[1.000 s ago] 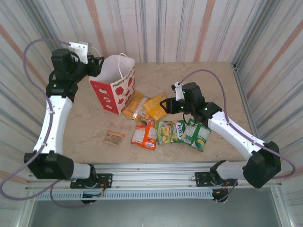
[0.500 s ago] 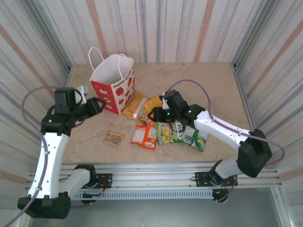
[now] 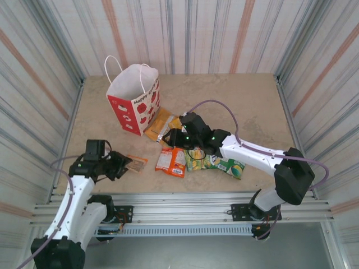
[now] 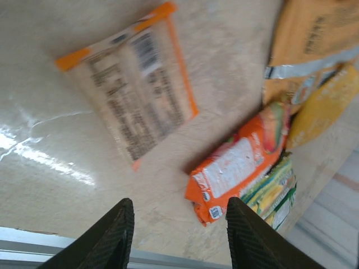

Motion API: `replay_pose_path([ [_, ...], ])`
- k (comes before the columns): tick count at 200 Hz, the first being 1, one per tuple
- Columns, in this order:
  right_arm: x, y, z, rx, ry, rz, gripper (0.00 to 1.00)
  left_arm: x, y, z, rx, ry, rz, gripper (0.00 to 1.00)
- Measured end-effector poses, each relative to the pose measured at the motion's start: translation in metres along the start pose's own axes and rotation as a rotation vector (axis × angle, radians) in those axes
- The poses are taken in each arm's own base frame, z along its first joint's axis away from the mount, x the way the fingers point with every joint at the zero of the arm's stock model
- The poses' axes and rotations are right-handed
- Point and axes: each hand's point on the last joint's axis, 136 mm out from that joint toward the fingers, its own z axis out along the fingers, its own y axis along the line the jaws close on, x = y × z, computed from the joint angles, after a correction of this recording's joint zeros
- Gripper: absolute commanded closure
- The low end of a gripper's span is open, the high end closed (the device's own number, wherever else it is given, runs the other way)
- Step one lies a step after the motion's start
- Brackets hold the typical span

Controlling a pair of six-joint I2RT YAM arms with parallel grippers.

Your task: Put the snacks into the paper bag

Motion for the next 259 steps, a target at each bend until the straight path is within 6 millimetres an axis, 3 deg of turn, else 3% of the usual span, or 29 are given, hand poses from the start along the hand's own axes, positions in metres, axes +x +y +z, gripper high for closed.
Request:
replay_pose_path([
  [35,-0.001,-0.005,0.002,0.014,-0.018,0.015,0.41,0.007,0.028,0.013,0.024,-0.015,-0.152,0.57],
  [83,0.003,-0.012,0.003,0.031,-0.012,0.027,0.41,0.007,0.051,0.037,0.076,-0.029,-0.287,0.57],
  [220,0.002,-0.011,0.003,0.024,-0.017,0.026,0.41,-0.013,0.035,0.061,0.089,-0.034,-0.275,0.58],
  [237,0.002,-0.011,0.003,0.024,-0.016,0.026,0.41,-0.017,0.031,0.064,0.096,-0.031,-0.26,0.61],
  [259,0.002,-0.011,0.004,0.025,-0.016,0.026,0.41,-0.02,0.029,0.069,0.089,-0.028,-0.246,0.73],
])
